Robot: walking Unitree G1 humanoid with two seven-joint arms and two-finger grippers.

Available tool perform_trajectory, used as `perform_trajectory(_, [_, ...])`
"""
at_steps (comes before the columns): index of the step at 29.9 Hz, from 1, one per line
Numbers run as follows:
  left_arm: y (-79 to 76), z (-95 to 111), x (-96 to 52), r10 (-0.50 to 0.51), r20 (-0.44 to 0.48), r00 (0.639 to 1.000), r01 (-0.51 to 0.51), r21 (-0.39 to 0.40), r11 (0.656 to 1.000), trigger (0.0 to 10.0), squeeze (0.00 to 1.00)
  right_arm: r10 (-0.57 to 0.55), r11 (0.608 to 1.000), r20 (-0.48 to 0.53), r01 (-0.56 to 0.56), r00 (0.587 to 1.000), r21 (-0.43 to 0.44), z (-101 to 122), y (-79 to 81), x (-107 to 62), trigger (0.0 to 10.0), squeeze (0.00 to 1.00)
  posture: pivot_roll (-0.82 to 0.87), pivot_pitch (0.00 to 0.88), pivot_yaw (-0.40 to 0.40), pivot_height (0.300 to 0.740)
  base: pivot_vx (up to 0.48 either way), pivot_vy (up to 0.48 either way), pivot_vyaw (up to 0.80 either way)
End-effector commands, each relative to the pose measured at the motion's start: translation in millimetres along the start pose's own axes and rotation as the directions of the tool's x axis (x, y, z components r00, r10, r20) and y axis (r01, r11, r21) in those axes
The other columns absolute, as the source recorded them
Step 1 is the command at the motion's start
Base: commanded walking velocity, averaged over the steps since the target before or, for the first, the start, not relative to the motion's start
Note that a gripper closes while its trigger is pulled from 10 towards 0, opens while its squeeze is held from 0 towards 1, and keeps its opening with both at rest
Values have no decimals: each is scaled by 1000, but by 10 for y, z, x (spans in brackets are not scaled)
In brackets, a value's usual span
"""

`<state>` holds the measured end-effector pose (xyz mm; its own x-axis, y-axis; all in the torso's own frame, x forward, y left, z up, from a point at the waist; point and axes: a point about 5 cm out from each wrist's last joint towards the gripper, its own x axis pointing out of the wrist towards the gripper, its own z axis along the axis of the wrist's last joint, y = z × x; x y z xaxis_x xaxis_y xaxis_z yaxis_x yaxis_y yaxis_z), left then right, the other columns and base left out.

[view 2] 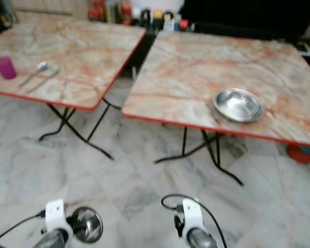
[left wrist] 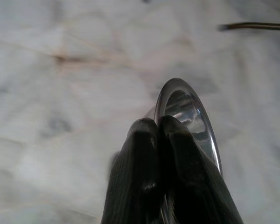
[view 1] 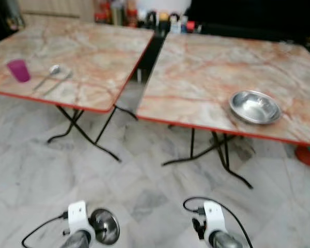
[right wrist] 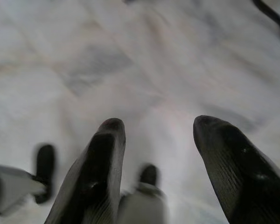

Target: Setting the table

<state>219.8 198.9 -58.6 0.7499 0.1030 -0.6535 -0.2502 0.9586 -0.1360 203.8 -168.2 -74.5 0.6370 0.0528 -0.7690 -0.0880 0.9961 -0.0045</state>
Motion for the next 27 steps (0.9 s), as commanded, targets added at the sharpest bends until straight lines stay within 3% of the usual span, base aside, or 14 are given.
perform_trajectory(1, [-8,-56,-14,-2,-15,1000,2,4,1000,10000,0,-9,1000,7,8,1000,9,29,-22,4,10000,0,92,82,-42,740,0,-326,0])
perform_trajectory(17, [-14,-40,-10,6,-5,1000,-6,-20,1000,10000,0,-20,1000,5,19,1000,19,44,-47,6,10000,0,91,81,-49,740,0,-20,0])
perform_trajectory(23, [-10,-39,-9,14,-6,1000,-14,-24,1000,10000,0,-24,1000,3,23,1000,21,49,-54,7,10000,0,89,78,-49,740,126,0,-713])
perform_trajectory(27, [-8,-36,-8,14,-5,1000,-14,-25,1000,10000,0,-25,1000,14,25,1000,9,71,-59,9,10000,0,90,76,-48,740,264,0,0])
